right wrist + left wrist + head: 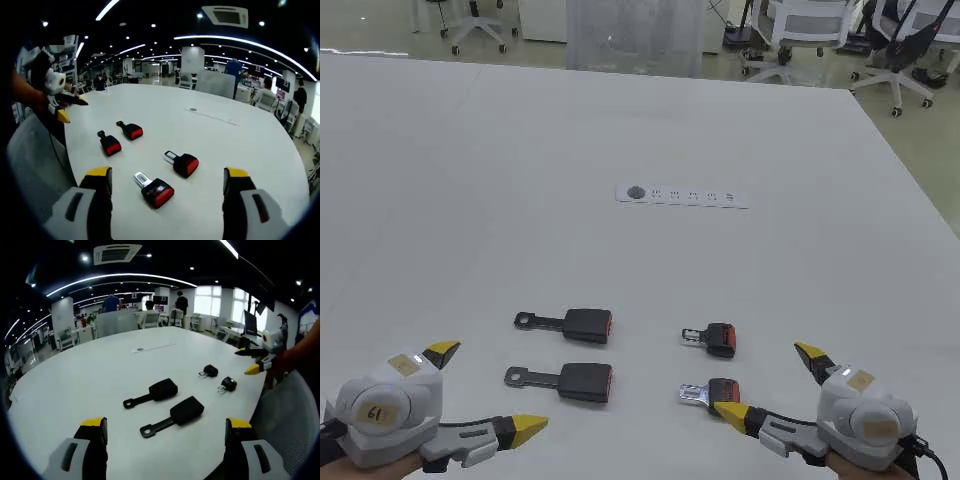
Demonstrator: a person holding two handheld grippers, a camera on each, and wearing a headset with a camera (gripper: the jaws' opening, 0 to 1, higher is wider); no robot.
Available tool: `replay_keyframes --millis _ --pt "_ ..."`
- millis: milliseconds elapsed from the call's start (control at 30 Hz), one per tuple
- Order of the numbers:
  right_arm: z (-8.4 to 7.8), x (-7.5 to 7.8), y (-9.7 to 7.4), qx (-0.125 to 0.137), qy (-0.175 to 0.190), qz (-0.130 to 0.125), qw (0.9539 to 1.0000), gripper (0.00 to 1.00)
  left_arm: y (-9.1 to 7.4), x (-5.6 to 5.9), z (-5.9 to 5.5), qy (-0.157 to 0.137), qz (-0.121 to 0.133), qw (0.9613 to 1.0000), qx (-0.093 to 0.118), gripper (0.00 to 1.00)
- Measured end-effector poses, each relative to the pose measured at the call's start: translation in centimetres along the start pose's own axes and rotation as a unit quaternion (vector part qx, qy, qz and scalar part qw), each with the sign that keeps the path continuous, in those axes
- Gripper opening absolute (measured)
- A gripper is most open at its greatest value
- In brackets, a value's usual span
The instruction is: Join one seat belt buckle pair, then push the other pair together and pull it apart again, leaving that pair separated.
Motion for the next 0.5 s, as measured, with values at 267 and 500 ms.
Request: replay_keyframes --millis 267,500 --pt "0.08 0.05 -0.03 0.001 0.000 0.001 1.0000 0.92 -0.07 0.12 0.51 -0.001 0.001 1.0000 0.004 1.00" --pt "-0.01 0.12 -0.05 -0.001 -0.001 0.001 1.0000 0.92 -0.13 0.21 0.57 -0.002 0.002 1.0000 0.005 1.00"
Point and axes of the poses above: the centre of the closed fingertips' face, and the gripper's own axes: y roughly forward along the fingers, x roughly to its right, z roughly out of its top, the point moved 1 cm from there along -y, roughly backward along the fingers, and after that the axes turned 14 degrees about x, right-handed, at the moved point
